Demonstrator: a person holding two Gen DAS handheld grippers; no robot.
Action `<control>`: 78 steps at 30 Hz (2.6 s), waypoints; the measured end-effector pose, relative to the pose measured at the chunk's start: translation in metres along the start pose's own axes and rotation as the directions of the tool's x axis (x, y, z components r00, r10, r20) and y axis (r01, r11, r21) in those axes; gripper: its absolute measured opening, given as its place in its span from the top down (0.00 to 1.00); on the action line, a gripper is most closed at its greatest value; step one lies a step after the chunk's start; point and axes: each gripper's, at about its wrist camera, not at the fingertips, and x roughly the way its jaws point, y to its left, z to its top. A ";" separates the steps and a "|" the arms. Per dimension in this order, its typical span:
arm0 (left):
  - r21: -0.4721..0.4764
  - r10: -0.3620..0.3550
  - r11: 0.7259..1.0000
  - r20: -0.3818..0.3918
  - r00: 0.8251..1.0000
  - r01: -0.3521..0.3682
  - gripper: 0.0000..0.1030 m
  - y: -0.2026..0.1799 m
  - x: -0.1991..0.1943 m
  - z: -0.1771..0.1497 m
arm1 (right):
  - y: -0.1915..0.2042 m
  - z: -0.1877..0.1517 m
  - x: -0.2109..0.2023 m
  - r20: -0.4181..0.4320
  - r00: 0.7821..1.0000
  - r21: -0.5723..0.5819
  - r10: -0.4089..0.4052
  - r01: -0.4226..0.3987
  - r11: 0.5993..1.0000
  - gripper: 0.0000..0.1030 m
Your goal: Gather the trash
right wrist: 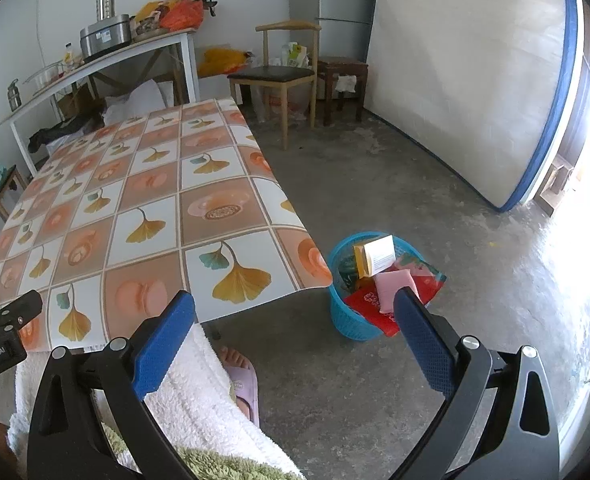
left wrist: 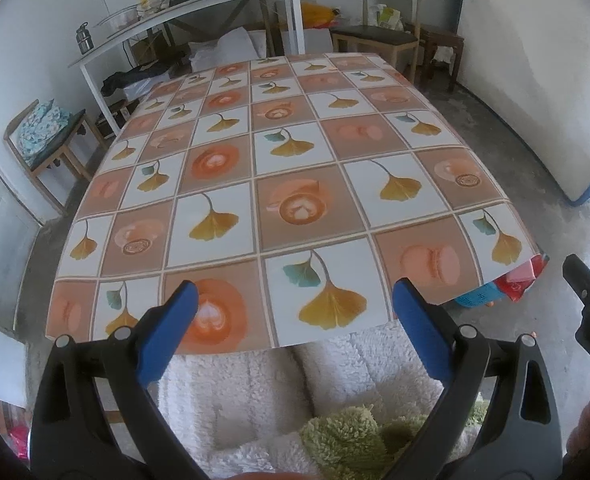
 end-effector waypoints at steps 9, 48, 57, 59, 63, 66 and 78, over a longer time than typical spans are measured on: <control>-0.005 0.001 1.000 0.001 1.000 -0.001 0.09 0.003 0.000 -0.001 | 0.002 0.002 -0.001 0.000 1.000 -0.001 0.002 -0.002 1.000 0.06; -0.004 -0.001 1.000 0.004 1.000 0.001 0.09 0.004 0.000 -0.001 | 0.008 0.007 -0.007 0.030 0.999 -0.019 0.020 -0.020 1.000 0.06; -0.005 -0.001 1.000 0.005 1.000 0.001 0.09 0.002 0.000 -0.001 | 0.007 0.007 -0.007 0.030 0.999 -0.018 0.020 -0.020 1.000 0.06; -0.006 -0.001 1.000 0.006 1.000 0.001 0.09 0.002 -0.001 -0.001 | 0.007 0.007 -0.007 0.031 0.999 -0.019 0.020 -0.019 1.000 0.06; -0.005 0.000 1.000 0.006 1.000 0.000 0.09 0.003 0.000 -0.001 | 0.007 0.007 -0.007 0.030 0.999 -0.020 0.021 -0.020 1.000 0.06; -0.006 0.000 1.000 0.006 1.000 0.000 0.09 0.004 -0.001 -0.001 | 0.007 0.007 -0.007 0.030 0.999 -0.018 0.021 -0.021 1.000 0.06; -0.005 -0.001 1.000 0.006 1.000 0.001 0.09 0.003 -0.001 -0.001 | 0.007 0.007 -0.006 0.029 0.999 -0.015 0.020 -0.019 1.000 0.06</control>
